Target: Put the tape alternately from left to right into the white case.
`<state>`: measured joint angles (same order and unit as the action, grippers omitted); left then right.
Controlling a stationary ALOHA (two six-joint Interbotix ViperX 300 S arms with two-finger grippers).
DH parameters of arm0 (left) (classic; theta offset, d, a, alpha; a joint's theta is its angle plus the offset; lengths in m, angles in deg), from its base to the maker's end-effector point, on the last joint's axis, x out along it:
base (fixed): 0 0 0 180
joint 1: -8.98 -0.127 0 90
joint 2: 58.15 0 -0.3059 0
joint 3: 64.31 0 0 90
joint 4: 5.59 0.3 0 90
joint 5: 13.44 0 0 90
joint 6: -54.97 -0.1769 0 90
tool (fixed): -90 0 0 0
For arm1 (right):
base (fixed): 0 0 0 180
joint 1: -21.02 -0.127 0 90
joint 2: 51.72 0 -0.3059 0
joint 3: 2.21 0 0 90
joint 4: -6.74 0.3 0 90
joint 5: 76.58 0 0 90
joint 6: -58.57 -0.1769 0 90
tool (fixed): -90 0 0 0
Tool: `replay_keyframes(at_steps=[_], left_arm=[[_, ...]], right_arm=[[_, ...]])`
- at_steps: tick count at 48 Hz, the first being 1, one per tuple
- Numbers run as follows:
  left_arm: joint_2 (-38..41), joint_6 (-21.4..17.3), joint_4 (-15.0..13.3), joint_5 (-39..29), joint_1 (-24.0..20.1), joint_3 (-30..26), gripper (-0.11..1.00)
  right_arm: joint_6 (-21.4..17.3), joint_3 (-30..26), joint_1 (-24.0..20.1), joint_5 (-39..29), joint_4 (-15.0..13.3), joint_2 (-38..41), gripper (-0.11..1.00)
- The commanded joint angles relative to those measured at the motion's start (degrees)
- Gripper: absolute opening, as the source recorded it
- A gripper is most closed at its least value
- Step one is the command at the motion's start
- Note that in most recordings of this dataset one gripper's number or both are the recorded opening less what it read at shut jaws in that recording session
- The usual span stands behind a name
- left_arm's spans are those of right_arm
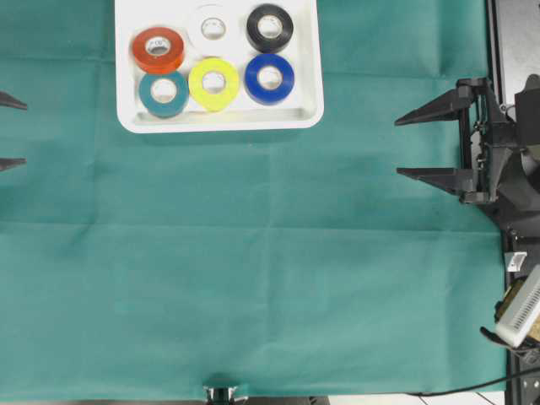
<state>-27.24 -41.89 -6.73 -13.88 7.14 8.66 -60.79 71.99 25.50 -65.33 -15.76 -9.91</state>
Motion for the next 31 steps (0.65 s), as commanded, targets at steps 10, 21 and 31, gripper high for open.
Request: replay_keyframes(at_steps=[10,21,31], left_arm=[[-2.11,0.0,0.0,0.26,-0.09,0.53,0.97],[-2.11,-0.09,-0.09,0.7,-0.09,2.11,0.97],[-2.9,0.09,-0.09,1.32,-0.09,2.9,0.97]], right_arm=[[-0.09,-0.53,-0.09,0.79,-0.09,0.09,0.81],[-0.09,-0.35,0.0,1.32,-0.09,0.09,0.81],[-0.09,-0.26,0.0,1.49,-0.09,0.18,0.81]])
